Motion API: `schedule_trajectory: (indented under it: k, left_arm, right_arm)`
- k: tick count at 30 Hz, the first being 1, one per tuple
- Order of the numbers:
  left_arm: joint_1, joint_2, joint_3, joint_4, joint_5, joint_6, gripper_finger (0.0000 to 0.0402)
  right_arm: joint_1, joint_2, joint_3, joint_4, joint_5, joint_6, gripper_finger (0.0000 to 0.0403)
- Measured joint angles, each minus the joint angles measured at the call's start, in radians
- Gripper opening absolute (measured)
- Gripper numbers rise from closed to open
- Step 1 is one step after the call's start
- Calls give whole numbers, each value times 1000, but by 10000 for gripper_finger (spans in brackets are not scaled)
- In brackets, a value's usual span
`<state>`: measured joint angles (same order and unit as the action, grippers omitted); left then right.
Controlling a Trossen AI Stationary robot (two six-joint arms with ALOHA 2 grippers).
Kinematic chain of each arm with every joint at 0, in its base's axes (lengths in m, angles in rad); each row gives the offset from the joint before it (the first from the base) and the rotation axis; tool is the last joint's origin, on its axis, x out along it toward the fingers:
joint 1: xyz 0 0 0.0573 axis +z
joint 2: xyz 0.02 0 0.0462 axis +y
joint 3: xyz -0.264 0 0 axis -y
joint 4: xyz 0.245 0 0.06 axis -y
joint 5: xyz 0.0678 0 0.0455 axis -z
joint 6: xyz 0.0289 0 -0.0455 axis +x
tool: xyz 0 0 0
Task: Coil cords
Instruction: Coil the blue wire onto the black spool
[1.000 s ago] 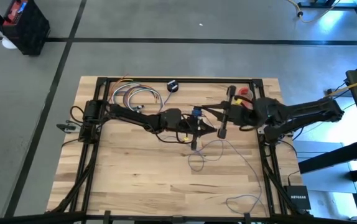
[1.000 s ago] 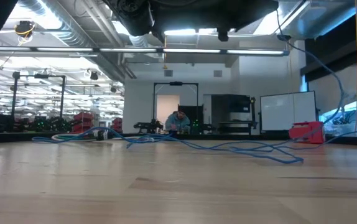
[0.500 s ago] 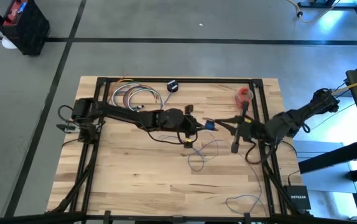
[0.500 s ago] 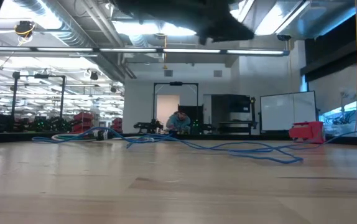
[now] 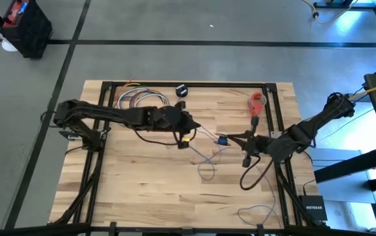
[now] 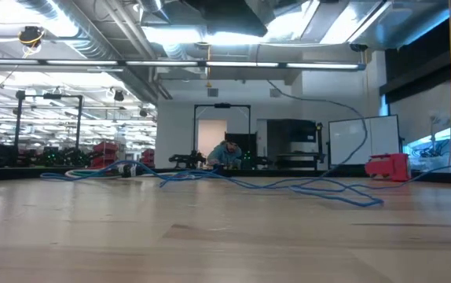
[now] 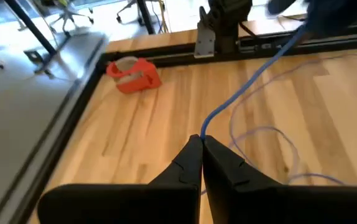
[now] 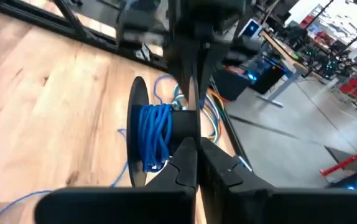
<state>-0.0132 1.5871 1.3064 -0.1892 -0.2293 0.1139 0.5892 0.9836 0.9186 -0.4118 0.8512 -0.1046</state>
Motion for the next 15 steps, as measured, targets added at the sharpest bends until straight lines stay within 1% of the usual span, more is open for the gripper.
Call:
schedule_trajectory:
  k: [2,6,10,15]
  left_arm:
    - [0,-16,0,-24,1,-13,1]
    - [-2,-28,0,-10,4,-51,1]
    - [-14,-28,0,2,35,-97,1]
    - [-47,-28,1,30,46,-134,1]
  right_arm:
    - [0,0,-19,3,4,17,5]
    - [-11,5,-55,12,12,30,5]
    - [-70,27,-100,44,8,44,5]
    - [-169,77,-143,156,11,38,5]
